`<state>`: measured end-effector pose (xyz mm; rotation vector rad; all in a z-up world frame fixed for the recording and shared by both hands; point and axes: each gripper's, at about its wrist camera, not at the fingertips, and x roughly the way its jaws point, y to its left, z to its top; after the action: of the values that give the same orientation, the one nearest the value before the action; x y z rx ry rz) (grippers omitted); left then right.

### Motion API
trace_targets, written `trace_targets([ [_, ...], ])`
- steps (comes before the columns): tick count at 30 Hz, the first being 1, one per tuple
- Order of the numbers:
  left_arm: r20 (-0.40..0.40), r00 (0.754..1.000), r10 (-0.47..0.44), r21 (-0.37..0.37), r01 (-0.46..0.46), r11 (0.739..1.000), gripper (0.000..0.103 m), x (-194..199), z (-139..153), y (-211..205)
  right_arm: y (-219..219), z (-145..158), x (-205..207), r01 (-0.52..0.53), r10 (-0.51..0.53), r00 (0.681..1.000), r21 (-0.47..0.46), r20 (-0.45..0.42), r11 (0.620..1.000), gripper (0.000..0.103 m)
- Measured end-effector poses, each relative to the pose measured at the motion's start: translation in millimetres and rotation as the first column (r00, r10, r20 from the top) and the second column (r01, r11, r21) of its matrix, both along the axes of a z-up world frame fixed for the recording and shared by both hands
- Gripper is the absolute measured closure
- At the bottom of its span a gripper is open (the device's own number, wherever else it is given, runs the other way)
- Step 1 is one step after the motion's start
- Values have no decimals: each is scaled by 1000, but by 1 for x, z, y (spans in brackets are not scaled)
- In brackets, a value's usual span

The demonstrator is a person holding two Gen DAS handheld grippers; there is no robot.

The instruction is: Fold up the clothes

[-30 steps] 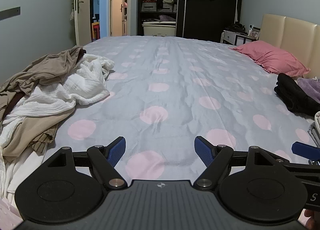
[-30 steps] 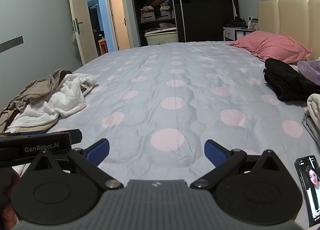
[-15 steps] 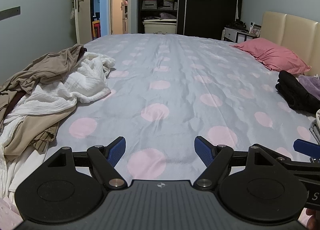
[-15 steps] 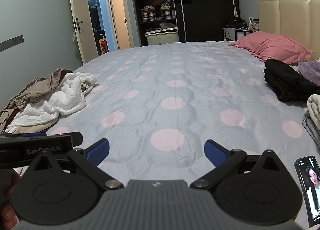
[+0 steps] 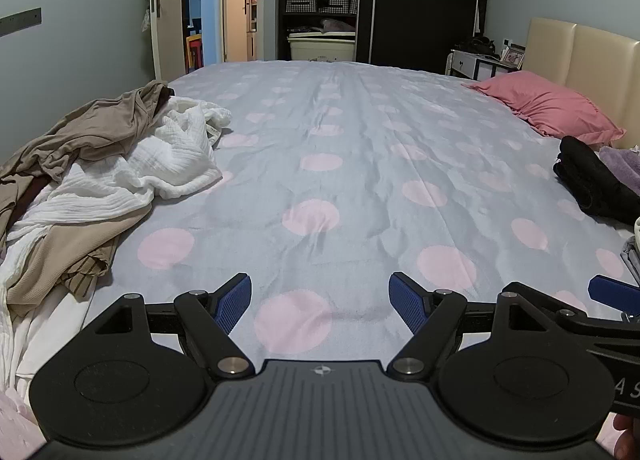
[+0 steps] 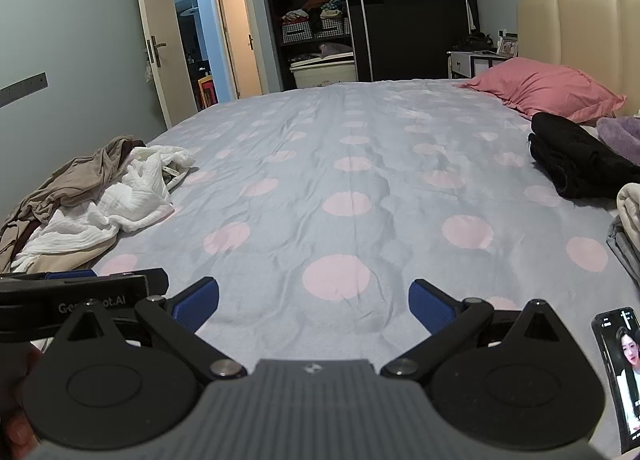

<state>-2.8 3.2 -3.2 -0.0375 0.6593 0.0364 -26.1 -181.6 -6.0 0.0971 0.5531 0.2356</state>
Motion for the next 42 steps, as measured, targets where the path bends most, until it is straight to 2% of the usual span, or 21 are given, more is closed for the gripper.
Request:
trace_targets([
  [30,-21,1000,3,-5,-3,1000,28,0,0,3,3,1,-5,-9,9,1000,9,11,1000,1],
  [42,-36,999,-1,-35,0,999,28,1,1,11,4,9,-4,-55,56,998,-19,28,998,1],
])
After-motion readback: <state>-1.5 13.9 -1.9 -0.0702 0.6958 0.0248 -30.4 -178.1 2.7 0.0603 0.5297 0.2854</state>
